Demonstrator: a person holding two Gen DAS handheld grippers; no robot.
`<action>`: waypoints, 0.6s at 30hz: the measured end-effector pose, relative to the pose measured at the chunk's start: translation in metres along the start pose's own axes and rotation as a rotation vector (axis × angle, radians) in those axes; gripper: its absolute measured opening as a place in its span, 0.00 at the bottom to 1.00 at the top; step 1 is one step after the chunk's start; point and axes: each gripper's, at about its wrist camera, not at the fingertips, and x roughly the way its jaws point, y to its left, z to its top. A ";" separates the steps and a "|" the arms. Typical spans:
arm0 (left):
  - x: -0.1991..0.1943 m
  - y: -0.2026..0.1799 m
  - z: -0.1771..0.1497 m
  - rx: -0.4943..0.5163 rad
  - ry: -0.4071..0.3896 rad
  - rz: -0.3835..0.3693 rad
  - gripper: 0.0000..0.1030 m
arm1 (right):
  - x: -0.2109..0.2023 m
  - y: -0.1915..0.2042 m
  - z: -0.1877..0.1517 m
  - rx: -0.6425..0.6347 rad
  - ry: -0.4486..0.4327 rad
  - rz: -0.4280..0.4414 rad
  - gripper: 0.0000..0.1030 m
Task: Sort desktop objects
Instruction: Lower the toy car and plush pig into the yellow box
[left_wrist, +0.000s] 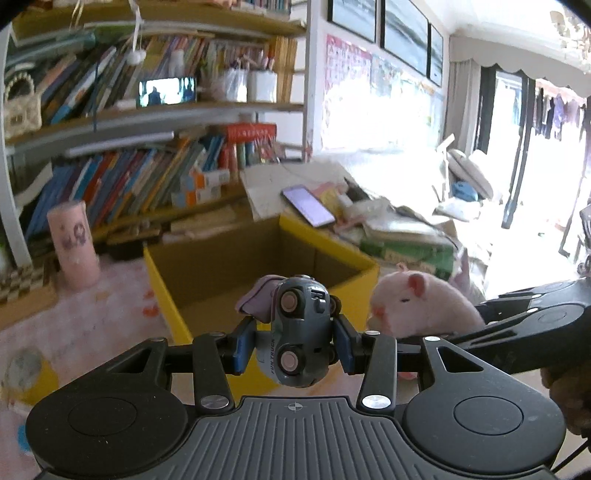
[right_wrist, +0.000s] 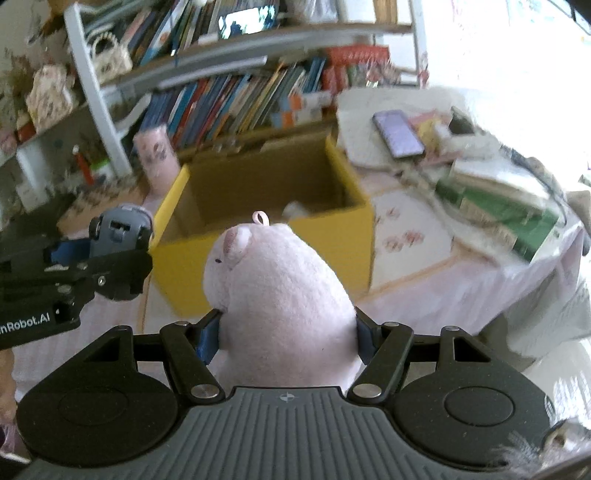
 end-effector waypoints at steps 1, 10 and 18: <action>0.003 0.000 0.005 -0.001 -0.010 0.008 0.42 | 0.001 -0.004 0.005 0.000 -0.013 -0.001 0.64; 0.040 0.005 0.036 -0.003 -0.064 0.110 0.42 | 0.021 -0.030 0.056 -0.054 -0.110 0.021 0.64; 0.089 0.017 0.046 0.013 -0.013 0.188 0.42 | 0.049 -0.033 0.093 -0.152 -0.151 0.055 0.64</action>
